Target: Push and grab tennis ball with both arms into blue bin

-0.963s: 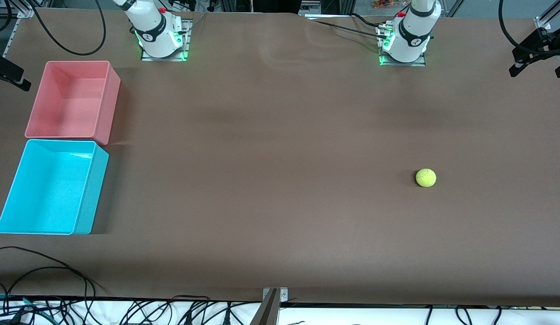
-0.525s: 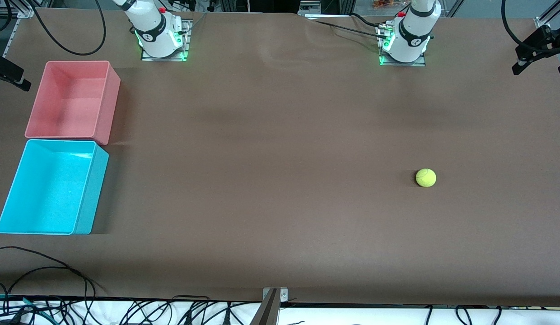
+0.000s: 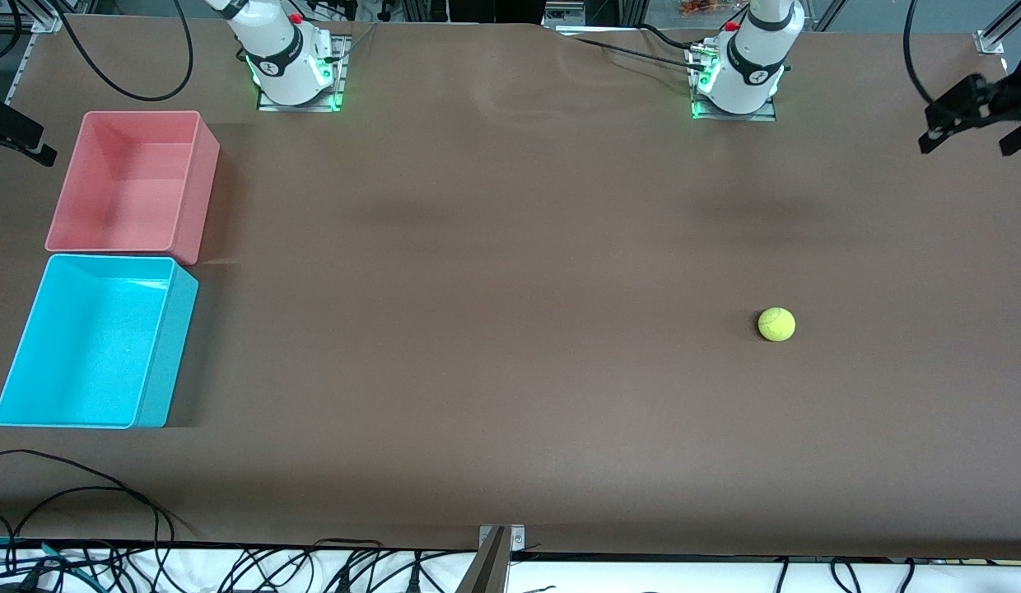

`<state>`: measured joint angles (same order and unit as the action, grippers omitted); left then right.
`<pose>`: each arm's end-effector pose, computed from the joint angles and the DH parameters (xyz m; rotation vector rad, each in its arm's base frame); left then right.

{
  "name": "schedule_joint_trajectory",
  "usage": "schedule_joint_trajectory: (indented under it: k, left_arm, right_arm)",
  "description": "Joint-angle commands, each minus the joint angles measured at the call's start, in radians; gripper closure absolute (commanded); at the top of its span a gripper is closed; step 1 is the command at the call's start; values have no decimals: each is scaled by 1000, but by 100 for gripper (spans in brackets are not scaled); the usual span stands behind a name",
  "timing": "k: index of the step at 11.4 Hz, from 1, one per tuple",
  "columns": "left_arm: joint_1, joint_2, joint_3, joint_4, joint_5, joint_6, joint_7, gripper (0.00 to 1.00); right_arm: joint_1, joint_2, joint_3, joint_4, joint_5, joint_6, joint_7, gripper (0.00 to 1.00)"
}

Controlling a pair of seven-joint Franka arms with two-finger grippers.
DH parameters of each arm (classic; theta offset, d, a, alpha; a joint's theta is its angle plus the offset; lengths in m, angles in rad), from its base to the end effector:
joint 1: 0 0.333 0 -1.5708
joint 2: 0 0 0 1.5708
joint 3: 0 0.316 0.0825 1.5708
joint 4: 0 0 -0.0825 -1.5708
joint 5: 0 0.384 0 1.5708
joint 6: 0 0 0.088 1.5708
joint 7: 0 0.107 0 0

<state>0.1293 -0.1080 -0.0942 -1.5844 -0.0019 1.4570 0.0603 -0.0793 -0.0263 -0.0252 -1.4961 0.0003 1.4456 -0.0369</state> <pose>0.5083 0.0145 0.6654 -3.1339 0.0388 0.0317 0.5303 -0.0558 0.6628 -3.1369 0.1060 0.0378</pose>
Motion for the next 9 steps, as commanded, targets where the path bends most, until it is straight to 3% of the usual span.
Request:
schedule_joint_trajectory:
  k: [1, 4, 5, 9]
  left_arm:
    - [6, 60, 2, 40, -3, -15, 30, 0]
    - [7, 123, 4, 43, -4, 2, 29, 0]
    - [25, 137, 7, 31, -10, 64, 27, 0]
    - [33, 107, 11, -147, -4, 195, 16, 0]
  right_arm:
    - [-7, 5, 2, 22, 18, -19, 6, 0]
    - [-7, 5, 2, 22, 18, -19, 6, 0]
    - [-7, 5, 4, 22, 18, -19, 6, 0]
    - [-7, 5, 2, 22, 18, -19, 8, 0]
